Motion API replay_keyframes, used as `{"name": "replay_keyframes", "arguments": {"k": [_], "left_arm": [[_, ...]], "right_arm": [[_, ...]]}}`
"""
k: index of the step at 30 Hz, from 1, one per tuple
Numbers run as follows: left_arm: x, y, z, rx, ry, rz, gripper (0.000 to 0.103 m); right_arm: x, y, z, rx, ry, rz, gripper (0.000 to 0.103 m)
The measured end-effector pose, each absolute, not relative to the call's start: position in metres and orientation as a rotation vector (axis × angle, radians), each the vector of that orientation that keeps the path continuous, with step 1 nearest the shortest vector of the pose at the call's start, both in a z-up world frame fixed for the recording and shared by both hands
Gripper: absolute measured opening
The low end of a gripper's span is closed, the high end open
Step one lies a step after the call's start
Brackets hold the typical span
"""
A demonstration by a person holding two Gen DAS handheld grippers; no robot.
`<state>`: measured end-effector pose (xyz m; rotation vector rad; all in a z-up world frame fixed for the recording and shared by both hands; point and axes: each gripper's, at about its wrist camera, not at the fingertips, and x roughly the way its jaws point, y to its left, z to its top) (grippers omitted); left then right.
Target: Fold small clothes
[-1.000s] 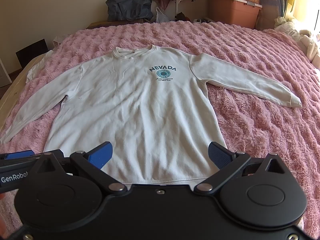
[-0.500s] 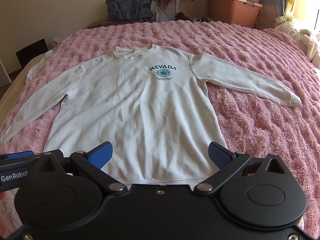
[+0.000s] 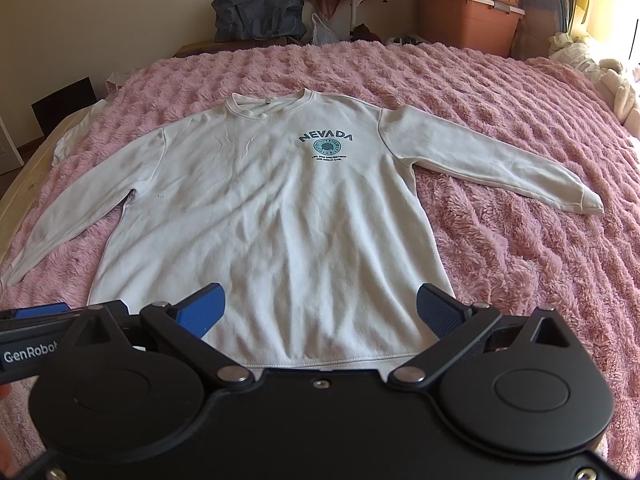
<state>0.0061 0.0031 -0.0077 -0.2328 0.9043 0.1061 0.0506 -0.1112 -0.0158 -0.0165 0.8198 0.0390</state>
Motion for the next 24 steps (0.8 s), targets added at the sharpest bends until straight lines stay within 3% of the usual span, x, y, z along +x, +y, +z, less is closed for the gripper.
{"name": "replay_keyframes", "arguments": {"k": [24], "left_arm": [[0.0051, 0.003, -0.0094, -0.236, 0.909, 0.106, 0.068]], "right_arm": [[0.0504, -0.1108, -0.0152, -0.017, 0.82, 0.04, 0.103]]}}
